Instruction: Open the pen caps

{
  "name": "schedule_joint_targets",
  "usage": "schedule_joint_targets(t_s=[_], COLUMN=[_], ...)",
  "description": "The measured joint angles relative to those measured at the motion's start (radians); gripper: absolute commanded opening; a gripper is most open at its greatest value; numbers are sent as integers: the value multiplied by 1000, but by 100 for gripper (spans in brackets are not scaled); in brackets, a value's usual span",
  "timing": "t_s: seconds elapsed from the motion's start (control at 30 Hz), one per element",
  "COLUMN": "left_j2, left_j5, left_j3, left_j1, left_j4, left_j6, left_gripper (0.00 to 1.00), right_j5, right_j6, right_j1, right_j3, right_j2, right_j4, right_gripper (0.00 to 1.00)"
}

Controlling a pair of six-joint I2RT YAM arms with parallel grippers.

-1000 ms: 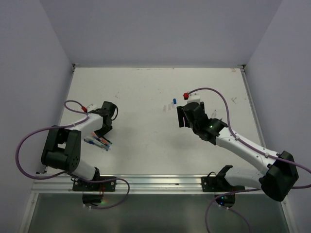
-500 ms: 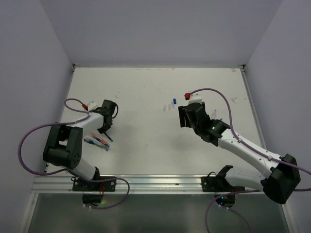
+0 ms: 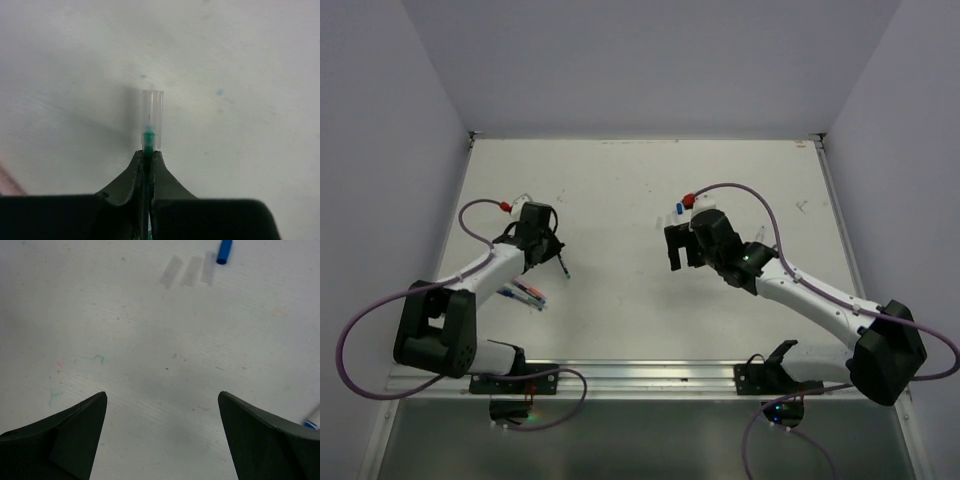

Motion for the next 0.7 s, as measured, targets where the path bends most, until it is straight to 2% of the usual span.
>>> schedule_joint_targets(t_s=[0.1,0.13,0.23,0.47,0.7], left_j2=[-101,-130,-187,-224,-242], left_j5=[155,200,296,414,445], left_j3=[-50,-65,-86,-151,-174], left_j1=[-23,-35,-79,-164,-198], left_j4=[142,187,294,506,595], left_j6=[32,35,37,-10,-63], left_gripper=[0,0,0,0,0], right_j5=[-143,-190,-322,-526,-566], right_j6=[21,33,73,227,314], right_j1=[0,0,2,33,79], right_j3=[0,0,3,7,7], right_j2=[48,61,108,246,301], right_j4=[56,82,160,365,507], right_gripper=[85,76,67,62,61])
